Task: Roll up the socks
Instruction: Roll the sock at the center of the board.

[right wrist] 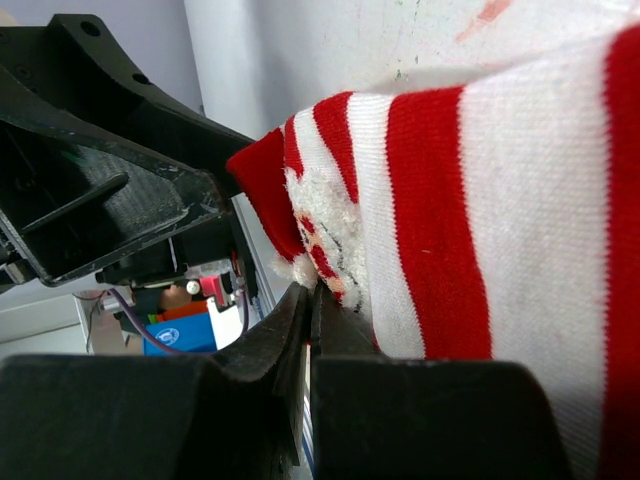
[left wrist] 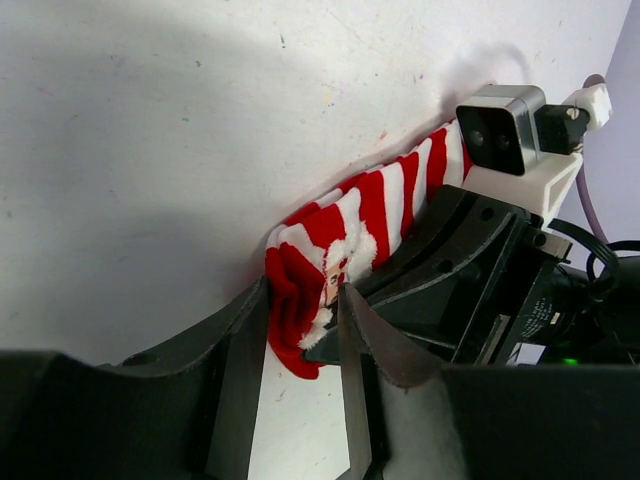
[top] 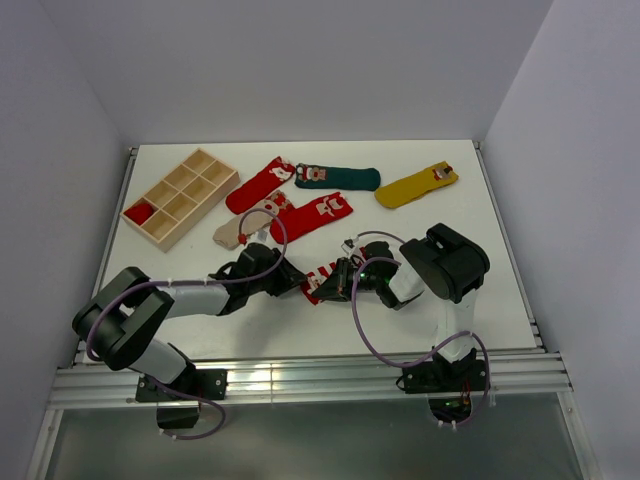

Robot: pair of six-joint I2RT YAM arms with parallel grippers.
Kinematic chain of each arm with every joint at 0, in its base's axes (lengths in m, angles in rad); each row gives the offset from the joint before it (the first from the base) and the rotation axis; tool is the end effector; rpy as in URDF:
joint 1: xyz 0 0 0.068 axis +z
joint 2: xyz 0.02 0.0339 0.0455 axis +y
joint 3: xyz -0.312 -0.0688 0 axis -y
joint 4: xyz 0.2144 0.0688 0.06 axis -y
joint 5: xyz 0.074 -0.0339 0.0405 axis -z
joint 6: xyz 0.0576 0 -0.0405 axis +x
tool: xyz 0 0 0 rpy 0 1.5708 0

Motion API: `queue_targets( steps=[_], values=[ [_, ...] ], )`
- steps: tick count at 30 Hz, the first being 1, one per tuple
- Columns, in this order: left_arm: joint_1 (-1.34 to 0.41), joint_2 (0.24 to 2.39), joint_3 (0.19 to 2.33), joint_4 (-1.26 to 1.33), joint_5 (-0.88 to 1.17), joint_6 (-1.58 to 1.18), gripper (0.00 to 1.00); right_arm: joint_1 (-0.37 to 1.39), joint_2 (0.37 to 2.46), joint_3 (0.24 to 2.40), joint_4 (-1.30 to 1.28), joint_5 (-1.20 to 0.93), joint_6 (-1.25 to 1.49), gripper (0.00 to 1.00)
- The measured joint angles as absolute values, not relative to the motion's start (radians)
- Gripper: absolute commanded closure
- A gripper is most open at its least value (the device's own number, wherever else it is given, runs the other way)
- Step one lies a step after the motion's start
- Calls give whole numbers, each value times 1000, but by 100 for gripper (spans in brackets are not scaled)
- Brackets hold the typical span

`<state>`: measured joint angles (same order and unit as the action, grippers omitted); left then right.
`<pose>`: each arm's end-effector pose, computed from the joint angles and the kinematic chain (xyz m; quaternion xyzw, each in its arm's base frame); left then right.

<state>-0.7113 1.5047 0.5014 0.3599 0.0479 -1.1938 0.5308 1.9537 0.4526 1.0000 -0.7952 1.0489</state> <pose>0.2031 -0.1787 0.1974 -0.2032 0.8708 -0.3768 0.2417 0.2479 0.1932 0.1383 0.0124 0.8173 0.5683 0.0942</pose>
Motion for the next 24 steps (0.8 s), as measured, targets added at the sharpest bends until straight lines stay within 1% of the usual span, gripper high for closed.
queue_targets(
  steps=[2, 6, 16, 24],
  values=[
    [-711, 1505, 506, 358, 50, -1194, 63, 531, 1954, 453, 999, -795, 1047, 100],
    [-711, 1507, 519, 350, 56, -1193, 68, 531, 1953, 455, 993, -795, 1042, 100],
    [-711, 1539, 556, 316, 57, -1193, 75, 531, 1952, 467, 972, -796, 1033, 100],
    [-711, 1605, 619, 266, 58, -1192, 92, 531, 1947, 479, 945, -795, 1026, 100]
  ],
)
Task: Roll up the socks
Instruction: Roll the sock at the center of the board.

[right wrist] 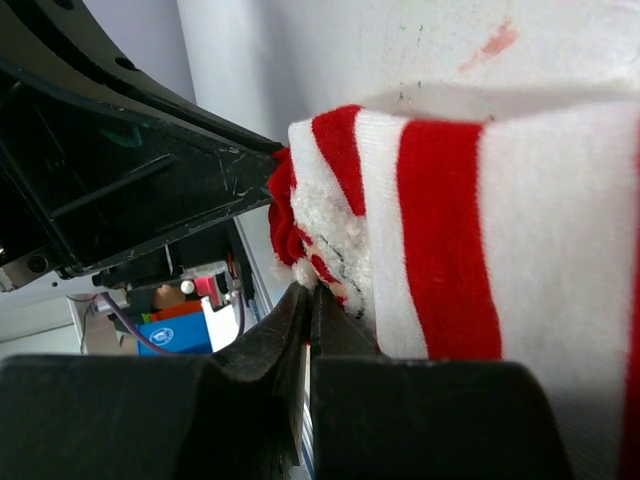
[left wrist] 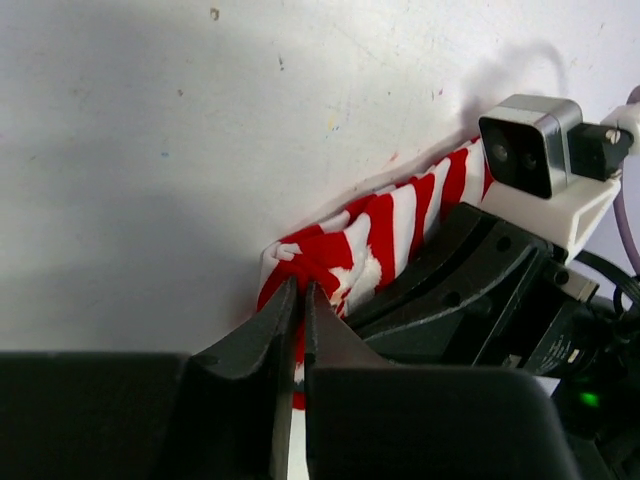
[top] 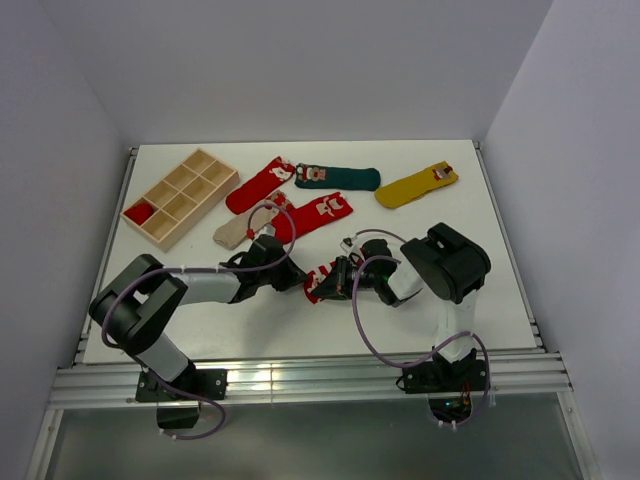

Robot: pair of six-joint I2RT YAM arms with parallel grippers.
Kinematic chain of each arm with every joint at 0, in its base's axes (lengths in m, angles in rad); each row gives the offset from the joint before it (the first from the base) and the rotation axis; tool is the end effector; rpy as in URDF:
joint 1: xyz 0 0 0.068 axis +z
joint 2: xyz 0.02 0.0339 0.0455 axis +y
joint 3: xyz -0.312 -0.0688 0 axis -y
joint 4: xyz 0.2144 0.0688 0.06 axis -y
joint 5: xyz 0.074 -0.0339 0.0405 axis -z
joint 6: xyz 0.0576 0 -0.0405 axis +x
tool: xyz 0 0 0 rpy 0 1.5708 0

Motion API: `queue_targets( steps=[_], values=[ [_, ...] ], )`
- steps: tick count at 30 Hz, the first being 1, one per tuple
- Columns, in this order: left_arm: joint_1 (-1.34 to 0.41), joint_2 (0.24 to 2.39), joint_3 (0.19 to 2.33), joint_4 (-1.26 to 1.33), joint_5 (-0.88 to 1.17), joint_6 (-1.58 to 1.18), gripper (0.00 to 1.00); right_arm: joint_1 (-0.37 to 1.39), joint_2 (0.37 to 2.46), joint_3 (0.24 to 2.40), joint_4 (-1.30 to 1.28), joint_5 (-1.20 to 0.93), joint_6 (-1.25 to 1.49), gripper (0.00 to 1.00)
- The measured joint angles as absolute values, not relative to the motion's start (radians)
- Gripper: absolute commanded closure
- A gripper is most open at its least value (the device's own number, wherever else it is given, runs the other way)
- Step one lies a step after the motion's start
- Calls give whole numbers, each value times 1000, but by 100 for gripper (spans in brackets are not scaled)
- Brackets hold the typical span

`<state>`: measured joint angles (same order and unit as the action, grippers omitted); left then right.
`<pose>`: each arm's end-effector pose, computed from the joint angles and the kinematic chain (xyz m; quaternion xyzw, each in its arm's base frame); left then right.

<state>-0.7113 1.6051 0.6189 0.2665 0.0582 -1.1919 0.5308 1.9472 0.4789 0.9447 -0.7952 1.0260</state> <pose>0.2235 -0.1970 0.1930 -0.2050 0.8871 -0.3514 0.2179 0.2511 0.1951 0.1394 0.0080 0.8216 0.5625 0.0928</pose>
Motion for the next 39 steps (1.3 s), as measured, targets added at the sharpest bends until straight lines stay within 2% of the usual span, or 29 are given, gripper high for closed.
queue_targets(
  steps=[2, 8, 12, 15, 19, 30, 34, 37, 38, 39],
  values=[
    [-714, 1619, 643, 243, 55, -1192, 95, 531, 1945, 480, 938, -793, 1023, 100],
    [-727, 1656, 705, 182, 36, -1206, 100, 531, 1887, 485, 842, -752, 971, 89],
    [-734, 1673, 730, 162, 20, -1225, 100, 538, 1798, 487, 716, -693, 898, 70],
    [-739, 1675, 738, 146, 4, -1233, 100, 556, 1731, 498, 612, -638, 836, 61],
    [-746, 1675, 751, 121, -15, -1241, 100, 598, 1657, 526, 488, -549, 755, 57],
    [-751, 1686, 791, 44, -51, -1251, 100, 780, 1605, 645, 234, -233, 584, 56],
    [-751, 1686, 796, 35, -54, -1254, 100, 814, 1605, 680, 169, -153, 566, 60],
    [-751, 1686, 797, 31, -58, -1256, 100, 830, 1607, 704, 115, -89, 557, 73],
    [-751, 1686, 797, 30, -58, -1259, 100, 833, 1609, 709, 102, -72, 556, 85],
    [-751, 1686, 797, 30, -58, -1261, 100, 835, 1610, 712, 91, -57, 554, 90]
  ],
)
